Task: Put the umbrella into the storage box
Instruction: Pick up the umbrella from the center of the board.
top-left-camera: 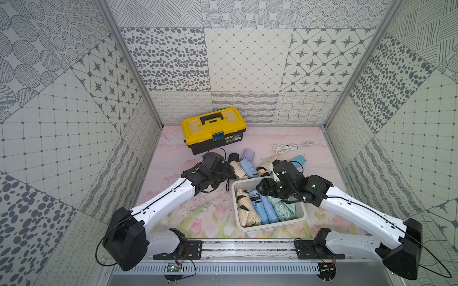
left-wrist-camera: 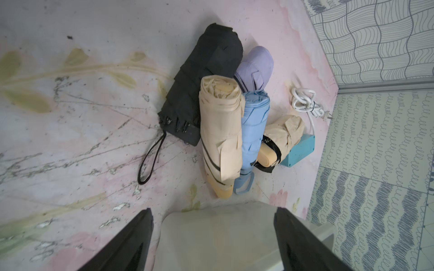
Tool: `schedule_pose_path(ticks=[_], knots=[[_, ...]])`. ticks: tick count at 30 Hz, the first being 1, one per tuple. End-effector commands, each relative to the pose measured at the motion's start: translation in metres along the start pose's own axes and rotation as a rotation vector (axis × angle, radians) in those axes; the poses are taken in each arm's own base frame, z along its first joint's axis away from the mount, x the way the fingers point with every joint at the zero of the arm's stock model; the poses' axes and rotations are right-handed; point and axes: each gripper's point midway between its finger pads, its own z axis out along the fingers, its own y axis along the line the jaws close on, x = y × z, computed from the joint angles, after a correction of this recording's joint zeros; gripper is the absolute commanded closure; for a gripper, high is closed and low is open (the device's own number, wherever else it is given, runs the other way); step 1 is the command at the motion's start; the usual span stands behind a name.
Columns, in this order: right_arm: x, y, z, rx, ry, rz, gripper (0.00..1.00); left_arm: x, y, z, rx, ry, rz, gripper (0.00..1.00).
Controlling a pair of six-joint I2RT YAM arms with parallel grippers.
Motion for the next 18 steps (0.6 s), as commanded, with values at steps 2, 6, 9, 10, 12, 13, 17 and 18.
schedule_pose_path(ticks=[2,6,9,10,12,13,17,18], knots=[[-0.008,0.007,-0.001,-0.01,0.006,-0.047,0.27,-0.025,-0.039,0.034,0.142,0.025,0.037,0.18],[-0.008,0.01,0.005,-0.01,0.026,-0.041,0.28,-0.036,-0.035,0.058,0.119,0.03,0.017,0.23],[-0.011,0.011,0.005,-0.009,0.02,-0.041,0.28,-0.041,-0.026,0.075,0.099,0.046,-0.022,0.24],[-0.012,0.011,0.005,-0.008,0.018,-0.04,0.28,-0.044,-0.024,0.081,0.102,0.05,-0.033,0.24],[-0.013,0.01,0.005,-0.007,0.014,-0.038,0.28,-0.047,-0.023,0.089,0.102,0.061,-0.039,0.27],[-0.013,0.009,0.004,-0.007,0.014,-0.035,0.28,-0.048,-0.022,0.094,0.098,0.07,-0.042,0.29],[-0.015,0.006,0.004,-0.003,0.009,-0.024,0.28,-0.047,-0.023,0.106,0.104,0.099,-0.05,0.35],[-0.016,0.006,0.004,0.0,0.008,-0.021,0.28,-0.047,-0.023,0.109,0.103,0.107,-0.051,0.37]])
